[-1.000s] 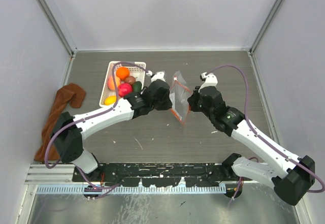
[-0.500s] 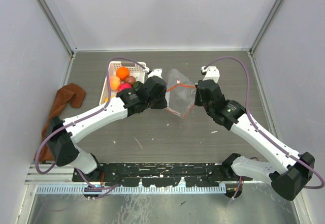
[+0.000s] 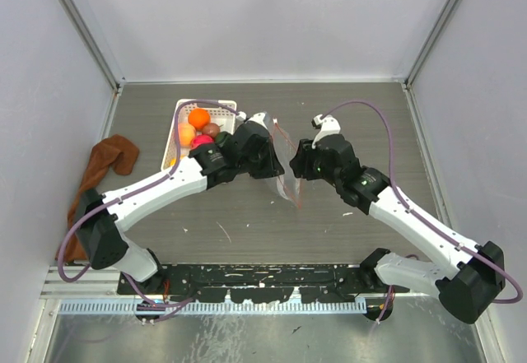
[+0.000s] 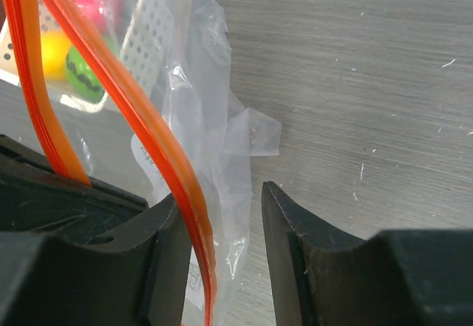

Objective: Place the food in the zip-top bag and seal the zipper
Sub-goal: Open the zipper of the food storage bag at the center of the board.

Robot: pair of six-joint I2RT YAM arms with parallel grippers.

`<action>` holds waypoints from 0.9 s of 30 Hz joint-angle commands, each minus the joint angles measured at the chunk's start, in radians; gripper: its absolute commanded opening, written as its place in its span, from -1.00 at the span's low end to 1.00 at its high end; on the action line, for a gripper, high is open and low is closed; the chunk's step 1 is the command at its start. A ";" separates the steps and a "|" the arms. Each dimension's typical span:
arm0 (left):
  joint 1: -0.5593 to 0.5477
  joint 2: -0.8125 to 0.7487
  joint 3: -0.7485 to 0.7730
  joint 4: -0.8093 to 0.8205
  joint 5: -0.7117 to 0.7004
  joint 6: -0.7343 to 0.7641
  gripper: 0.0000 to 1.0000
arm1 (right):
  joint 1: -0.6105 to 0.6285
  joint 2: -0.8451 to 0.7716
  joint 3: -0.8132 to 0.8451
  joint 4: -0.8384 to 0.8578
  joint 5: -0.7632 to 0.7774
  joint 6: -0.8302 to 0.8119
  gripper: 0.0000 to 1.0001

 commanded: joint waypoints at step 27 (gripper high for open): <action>0.029 -0.076 -0.053 0.125 0.032 -0.072 -1.00 | 0.007 -0.027 -0.190 0.300 -0.159 0.029 0.01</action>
